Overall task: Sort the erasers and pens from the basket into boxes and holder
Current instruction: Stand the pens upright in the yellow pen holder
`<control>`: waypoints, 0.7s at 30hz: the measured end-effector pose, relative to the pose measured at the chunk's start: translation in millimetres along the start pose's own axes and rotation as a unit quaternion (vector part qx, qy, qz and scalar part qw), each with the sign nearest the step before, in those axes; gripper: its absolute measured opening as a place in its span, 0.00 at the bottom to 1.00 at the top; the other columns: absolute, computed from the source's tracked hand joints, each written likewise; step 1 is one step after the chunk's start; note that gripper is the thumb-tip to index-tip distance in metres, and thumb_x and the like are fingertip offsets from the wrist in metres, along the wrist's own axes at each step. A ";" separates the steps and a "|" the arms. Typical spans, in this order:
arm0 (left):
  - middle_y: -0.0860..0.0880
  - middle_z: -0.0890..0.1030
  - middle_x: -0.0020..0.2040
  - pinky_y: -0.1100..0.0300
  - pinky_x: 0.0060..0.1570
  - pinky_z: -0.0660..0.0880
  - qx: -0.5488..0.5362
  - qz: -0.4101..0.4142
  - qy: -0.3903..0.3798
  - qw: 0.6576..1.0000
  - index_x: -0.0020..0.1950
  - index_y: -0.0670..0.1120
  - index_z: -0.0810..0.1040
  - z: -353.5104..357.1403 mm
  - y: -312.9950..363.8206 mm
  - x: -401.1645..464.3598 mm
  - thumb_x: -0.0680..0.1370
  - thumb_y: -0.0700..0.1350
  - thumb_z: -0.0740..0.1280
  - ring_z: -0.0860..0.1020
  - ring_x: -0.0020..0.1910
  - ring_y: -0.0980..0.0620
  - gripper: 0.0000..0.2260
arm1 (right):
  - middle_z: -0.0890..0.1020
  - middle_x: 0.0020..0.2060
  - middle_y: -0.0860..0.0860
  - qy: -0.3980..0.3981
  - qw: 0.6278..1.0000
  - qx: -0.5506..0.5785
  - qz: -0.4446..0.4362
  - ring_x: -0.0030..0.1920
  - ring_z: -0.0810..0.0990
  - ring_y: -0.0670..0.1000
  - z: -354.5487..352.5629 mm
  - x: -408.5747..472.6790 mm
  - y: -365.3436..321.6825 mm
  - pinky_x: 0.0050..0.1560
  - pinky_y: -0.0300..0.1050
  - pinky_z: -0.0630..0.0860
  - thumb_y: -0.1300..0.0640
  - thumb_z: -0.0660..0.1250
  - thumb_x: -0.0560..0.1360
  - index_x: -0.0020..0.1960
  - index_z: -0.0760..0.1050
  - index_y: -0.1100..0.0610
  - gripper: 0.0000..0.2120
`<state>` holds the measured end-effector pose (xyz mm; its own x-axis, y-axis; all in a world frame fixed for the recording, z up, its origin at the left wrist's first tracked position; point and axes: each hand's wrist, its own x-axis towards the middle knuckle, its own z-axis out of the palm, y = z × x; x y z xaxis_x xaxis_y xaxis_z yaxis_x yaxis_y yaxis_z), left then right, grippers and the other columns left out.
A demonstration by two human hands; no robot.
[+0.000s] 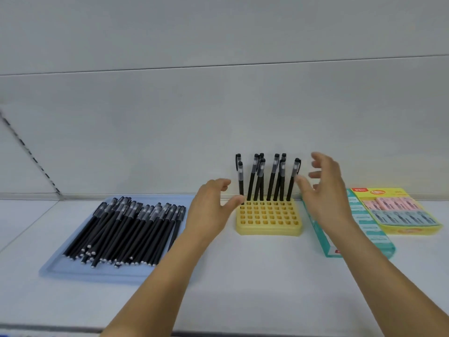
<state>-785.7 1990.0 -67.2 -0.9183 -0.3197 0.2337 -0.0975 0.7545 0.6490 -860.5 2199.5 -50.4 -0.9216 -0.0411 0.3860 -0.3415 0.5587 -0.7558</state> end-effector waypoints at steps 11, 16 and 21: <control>0.51 0.75 0.64 0.59 0.62 0.66 0.058 -0.060 0.100 0.992 0.68 0.50 0.73 -131.3 -135.1 -69.1 0.77 0.55 0.67 0.71 0.65 0.51 0.21 | 0.81 0.44 0.39 -0.269 0.956 0.017 -0.116 0.43 0.78 0.41 116.1 -95.0 -111.0 0.49 0.48 0.78 0.45 0.65 0.77 0.51 0.78 0.45 0.07; 0.49 0.78 0.56 0.52 0.55 0.75 0.124 -0.127 0.037 0.983 0.63 0.48 0.75 -158.6 -182.3 -59.3 0.74 0.67 0.61 0.76 0.57 0.47 0.27 | 0.83 0.41 0.47 -0.310 0.931 -0.141 -0.134 0.43 0.80 0.49 171.1 -109.1 -169.8 0.44 0.46 0.77 0.38 0.59 0.78 0.47 0.79 0.53 0.20; 0.51 0.75 0.38 0.59 0.34 0.68 0.171 -0.136 -0.039 0.975 0.41 0.47 0.70 -166.7 -186.0 -48.6 0.74 0.63 0.67 0.73 0.36 0.52 0.20 | 0.71 0.28 0.48 -0.308 0.912 -0.246 -0.117 0.29 0.71 0.50 213.0 -120.5 -199.3 0.31 0.43 0.67 0.34 0.58 0.77 0.33 0.65 0.55 0.26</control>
<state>-659.0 1769.6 -78.6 -0.8653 -0.5008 0.0218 -0.4523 0.7986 0.3970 -720.7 1916.6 -58.9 -0.8150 -0.5791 0.0207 -0.5569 0.7729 -0.3041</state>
